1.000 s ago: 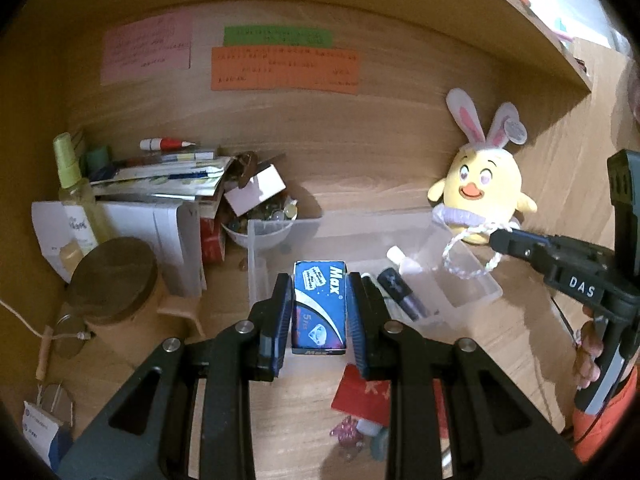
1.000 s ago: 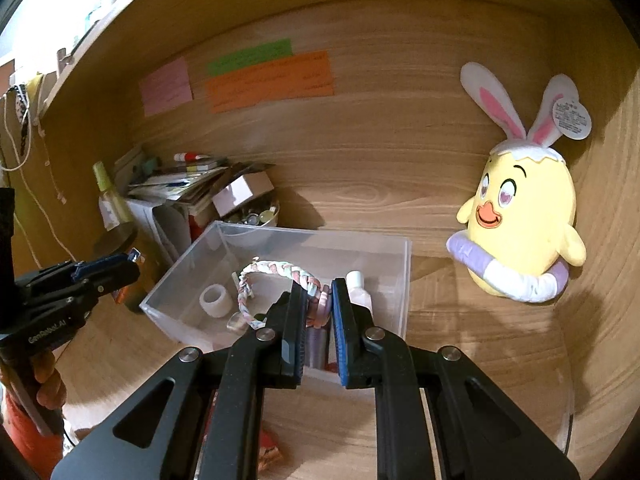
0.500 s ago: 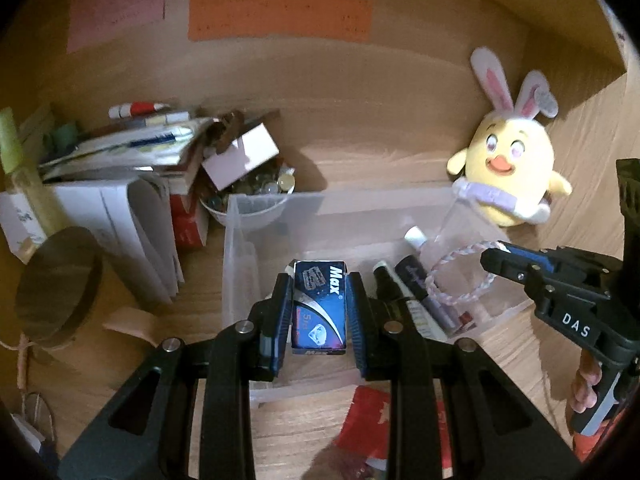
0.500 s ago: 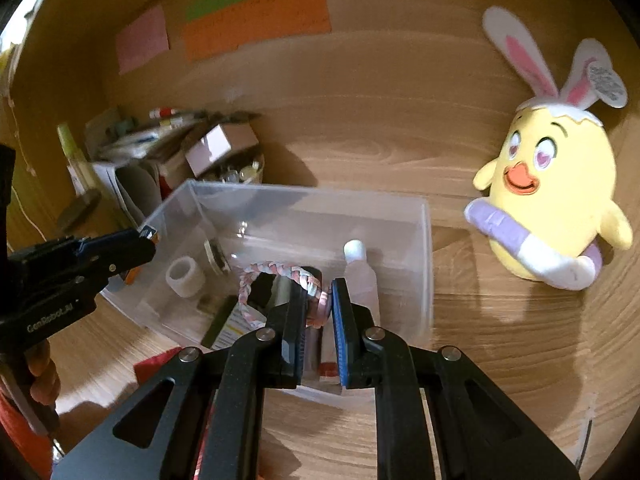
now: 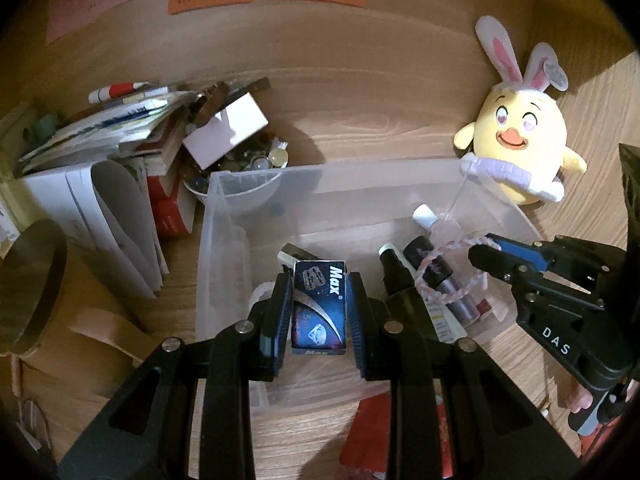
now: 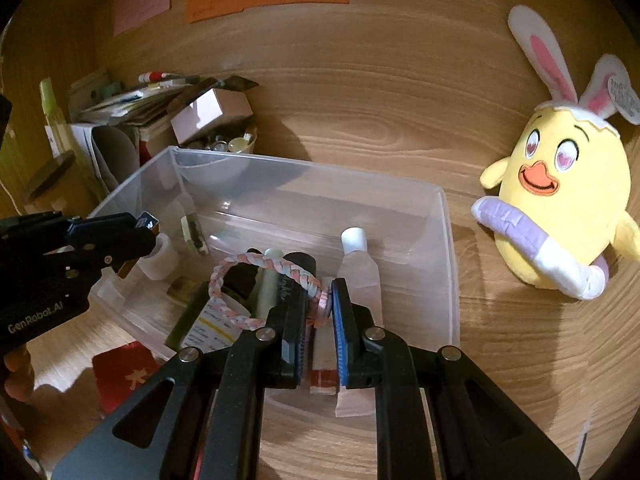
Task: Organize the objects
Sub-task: 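Carry the bracelet and Max box into the clear box and release both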
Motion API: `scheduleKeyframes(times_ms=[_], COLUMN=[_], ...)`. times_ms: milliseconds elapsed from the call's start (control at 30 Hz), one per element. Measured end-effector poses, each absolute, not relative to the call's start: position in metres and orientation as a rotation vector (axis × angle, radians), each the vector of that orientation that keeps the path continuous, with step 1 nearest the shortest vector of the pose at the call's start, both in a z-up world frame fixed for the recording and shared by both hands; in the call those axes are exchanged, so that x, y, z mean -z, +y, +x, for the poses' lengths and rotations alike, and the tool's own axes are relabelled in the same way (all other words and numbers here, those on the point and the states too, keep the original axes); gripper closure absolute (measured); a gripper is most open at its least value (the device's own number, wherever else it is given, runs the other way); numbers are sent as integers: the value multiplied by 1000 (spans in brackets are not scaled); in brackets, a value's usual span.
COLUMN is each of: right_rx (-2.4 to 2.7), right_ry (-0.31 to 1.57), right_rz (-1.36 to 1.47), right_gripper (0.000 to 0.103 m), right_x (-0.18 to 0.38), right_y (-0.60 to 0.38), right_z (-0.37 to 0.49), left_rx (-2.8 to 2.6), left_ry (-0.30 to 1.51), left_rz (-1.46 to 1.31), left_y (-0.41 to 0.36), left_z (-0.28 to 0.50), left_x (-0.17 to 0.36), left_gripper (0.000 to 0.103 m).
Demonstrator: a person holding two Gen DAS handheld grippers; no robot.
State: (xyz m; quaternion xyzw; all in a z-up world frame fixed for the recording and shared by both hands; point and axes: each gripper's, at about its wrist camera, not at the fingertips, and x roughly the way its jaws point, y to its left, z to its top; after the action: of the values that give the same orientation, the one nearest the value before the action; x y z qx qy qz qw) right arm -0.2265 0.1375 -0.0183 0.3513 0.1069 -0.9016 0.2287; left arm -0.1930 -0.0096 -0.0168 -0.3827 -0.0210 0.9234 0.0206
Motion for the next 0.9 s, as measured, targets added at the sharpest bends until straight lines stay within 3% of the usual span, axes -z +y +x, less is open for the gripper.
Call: scheduleKeyframes(times_ms=[200,367,500,567,767,900], right_rx=[2498,2533,2550,2560,2589,2582], right_ry=[345,355,361,356,358,334], right_rz=[955,946,929,922,902,911], right_gripper=[90,61,51,39,25,21], right_x=[17,14,8,5,-3,-6], right_y=[135,139,142,144,152,162], right_z=[-226,-224,-219,-217,-205,-196], left_rx=[-2863,-2879,-2881,-2891,-2921,-2929], left_ry=[-58,-45,-37,-33,-58,-83], left_rz=[-1177,-1139,-1115,-1103,-1081,-1085], left_y=[-5,-3,-3,-3,-9,-15], left_z=[-188,-177,-167,-161,-140,-126], left_x=[14,8,2,-1,-9,-11], left_gripper=[73,54,47,38,18,14])
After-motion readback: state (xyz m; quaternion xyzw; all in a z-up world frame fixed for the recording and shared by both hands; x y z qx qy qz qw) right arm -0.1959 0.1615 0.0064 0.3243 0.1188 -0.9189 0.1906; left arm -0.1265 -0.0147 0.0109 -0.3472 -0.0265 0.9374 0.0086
